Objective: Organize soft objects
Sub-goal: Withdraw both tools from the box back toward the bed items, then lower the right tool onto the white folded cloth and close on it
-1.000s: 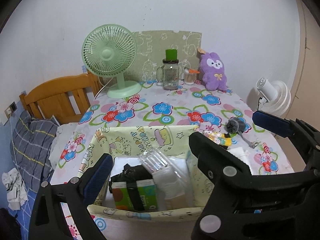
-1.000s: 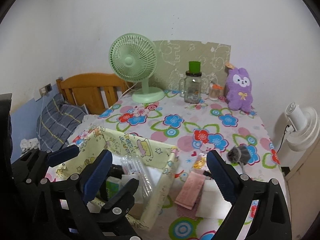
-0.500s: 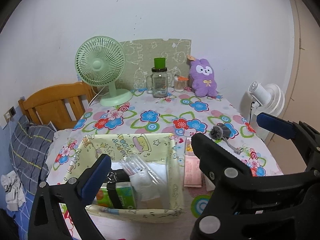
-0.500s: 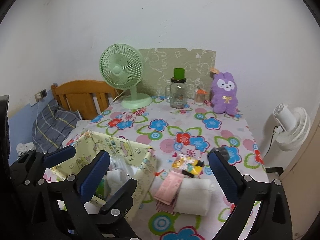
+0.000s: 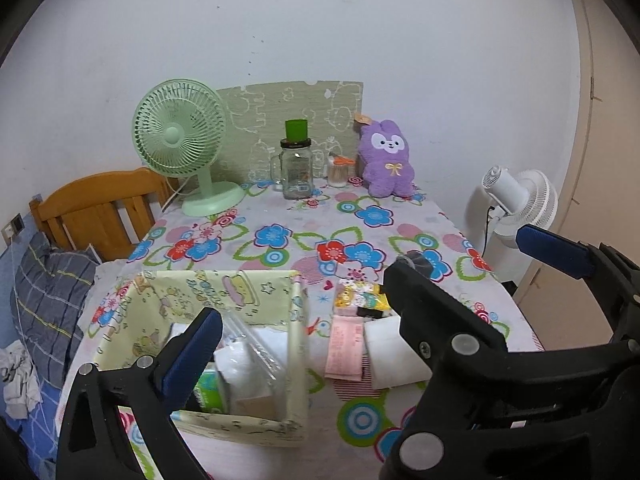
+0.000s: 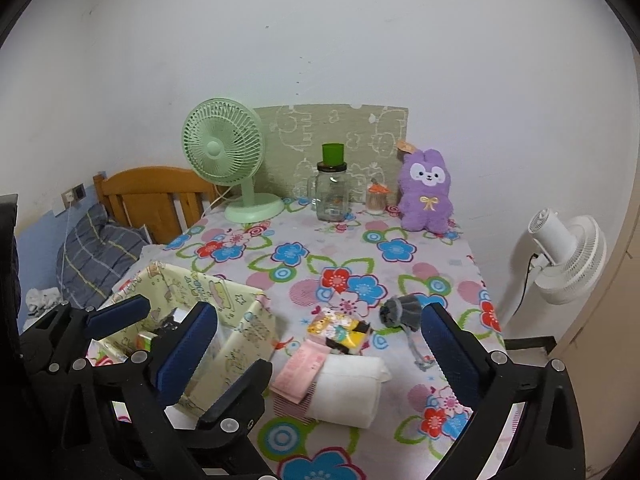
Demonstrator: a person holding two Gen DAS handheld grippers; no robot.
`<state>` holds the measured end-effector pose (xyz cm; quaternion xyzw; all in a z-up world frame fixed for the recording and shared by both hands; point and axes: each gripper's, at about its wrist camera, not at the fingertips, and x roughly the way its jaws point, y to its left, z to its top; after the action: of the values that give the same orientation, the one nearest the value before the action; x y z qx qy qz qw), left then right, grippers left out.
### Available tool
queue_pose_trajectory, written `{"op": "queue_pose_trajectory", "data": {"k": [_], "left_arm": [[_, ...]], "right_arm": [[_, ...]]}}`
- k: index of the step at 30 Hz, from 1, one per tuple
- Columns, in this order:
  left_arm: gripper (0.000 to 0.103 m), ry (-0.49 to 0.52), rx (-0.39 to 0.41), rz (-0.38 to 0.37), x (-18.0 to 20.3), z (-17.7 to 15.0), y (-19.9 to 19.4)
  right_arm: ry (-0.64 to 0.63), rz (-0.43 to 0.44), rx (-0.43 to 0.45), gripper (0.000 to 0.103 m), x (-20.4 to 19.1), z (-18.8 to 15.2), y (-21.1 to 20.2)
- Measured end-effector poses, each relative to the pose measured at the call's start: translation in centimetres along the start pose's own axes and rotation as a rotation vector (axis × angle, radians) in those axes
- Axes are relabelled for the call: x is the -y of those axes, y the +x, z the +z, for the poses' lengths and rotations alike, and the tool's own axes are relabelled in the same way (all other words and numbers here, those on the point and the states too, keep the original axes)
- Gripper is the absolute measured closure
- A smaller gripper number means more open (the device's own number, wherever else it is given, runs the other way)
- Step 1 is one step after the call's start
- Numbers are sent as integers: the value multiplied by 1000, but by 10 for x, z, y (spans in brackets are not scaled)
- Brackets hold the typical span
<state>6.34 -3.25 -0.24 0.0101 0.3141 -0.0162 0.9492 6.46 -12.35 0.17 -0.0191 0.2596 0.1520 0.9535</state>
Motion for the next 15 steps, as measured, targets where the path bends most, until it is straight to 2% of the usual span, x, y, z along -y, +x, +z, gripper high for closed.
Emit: {"op": "queue_pose_trajectory", "data": {"k": [9,15], "left_arm": [[0,-23,-69,-42,23,-8,21],[0,-44,-47,-33,36,-14,30]], "right_arm": [[21,-38,-7,0,26,-12,3],[20,-42,-25,0,43,-22,11]]}}
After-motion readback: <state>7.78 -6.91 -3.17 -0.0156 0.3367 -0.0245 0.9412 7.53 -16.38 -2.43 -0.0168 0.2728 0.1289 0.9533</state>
